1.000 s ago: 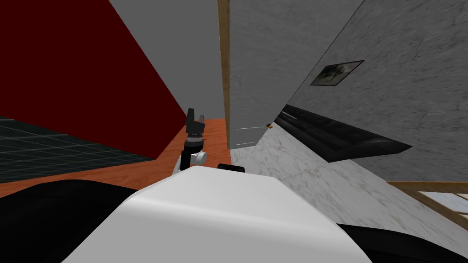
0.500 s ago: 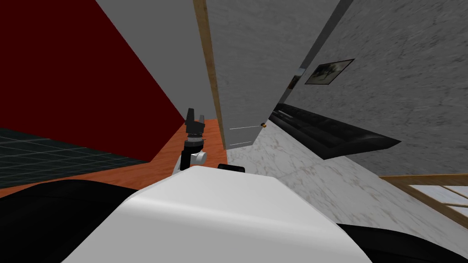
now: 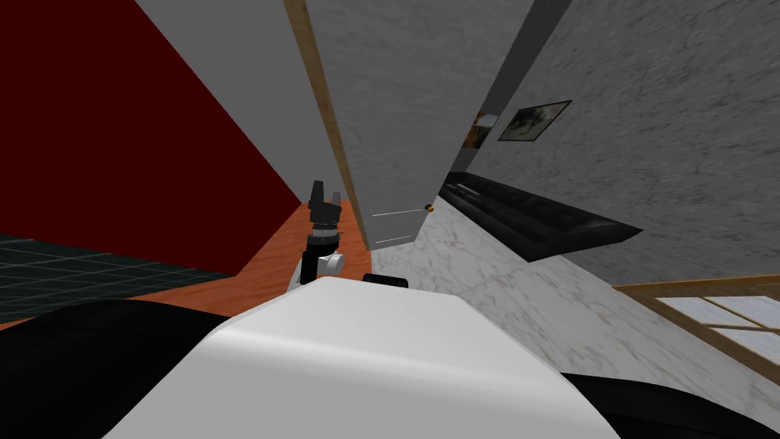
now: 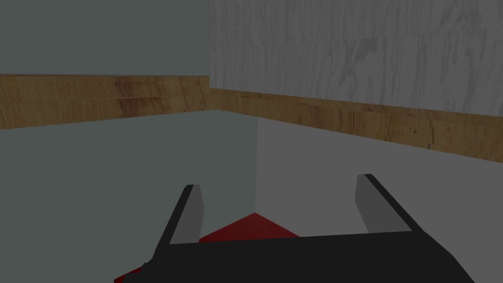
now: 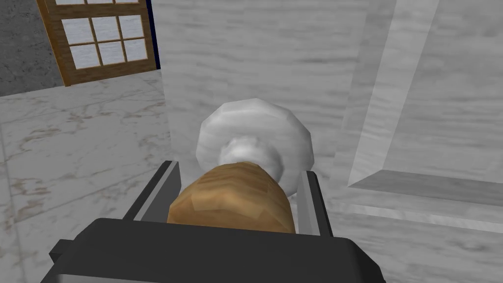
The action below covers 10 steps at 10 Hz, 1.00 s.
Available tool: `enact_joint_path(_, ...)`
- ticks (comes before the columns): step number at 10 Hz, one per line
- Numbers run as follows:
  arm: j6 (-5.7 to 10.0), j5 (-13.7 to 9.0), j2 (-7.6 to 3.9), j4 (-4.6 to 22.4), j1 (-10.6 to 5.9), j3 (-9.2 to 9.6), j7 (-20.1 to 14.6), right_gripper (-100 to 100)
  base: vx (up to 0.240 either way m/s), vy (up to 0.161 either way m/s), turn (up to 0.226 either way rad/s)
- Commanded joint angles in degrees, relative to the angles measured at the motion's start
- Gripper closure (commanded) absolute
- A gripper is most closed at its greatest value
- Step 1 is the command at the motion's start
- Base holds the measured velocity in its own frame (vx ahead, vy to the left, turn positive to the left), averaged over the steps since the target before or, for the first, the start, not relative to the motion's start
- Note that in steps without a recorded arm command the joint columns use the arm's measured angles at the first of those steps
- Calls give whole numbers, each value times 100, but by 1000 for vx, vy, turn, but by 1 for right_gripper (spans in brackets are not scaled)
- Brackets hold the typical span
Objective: Push the door open
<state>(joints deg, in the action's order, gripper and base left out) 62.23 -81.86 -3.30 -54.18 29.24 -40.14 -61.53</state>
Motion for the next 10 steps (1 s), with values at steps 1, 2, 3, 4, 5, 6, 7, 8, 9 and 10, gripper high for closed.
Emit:
enact_joint_path(1,81,-95,-44,119,30,-110,-62,100,22,-167,-51)
enact_joint_path(2,100,-148,-15,139,40,-150,-60,100,24,-205,-49)
enact_joint_path(3,119,-198,19,159,49,-188,-58,100,30,-223,-73)
enact_joint_path(4,136,-247,57,177,58,-224,-56,100,43,-206,-54)
enact_joint_path(5,153,-293,99,195,67,-259,-54,100,20,-184,-47)
enact_joint_path(6,168,-336,142,212,75,-291,-52,100,35,-186,-53)
enact_joint_path(7,183,-375,187,227,83,-321,-51,100,41,-176,-51)
enact_joint_path(8,201,-427,255,247,92,-360,-49,100,35,-203,-53)
enact_joint_path(9,217,-469,318,263,100,-392,-47,100,57,-213,-48)
enact_joint_path(10,231,-508,385,278,108,-421,-46,100,49,-179,-46)
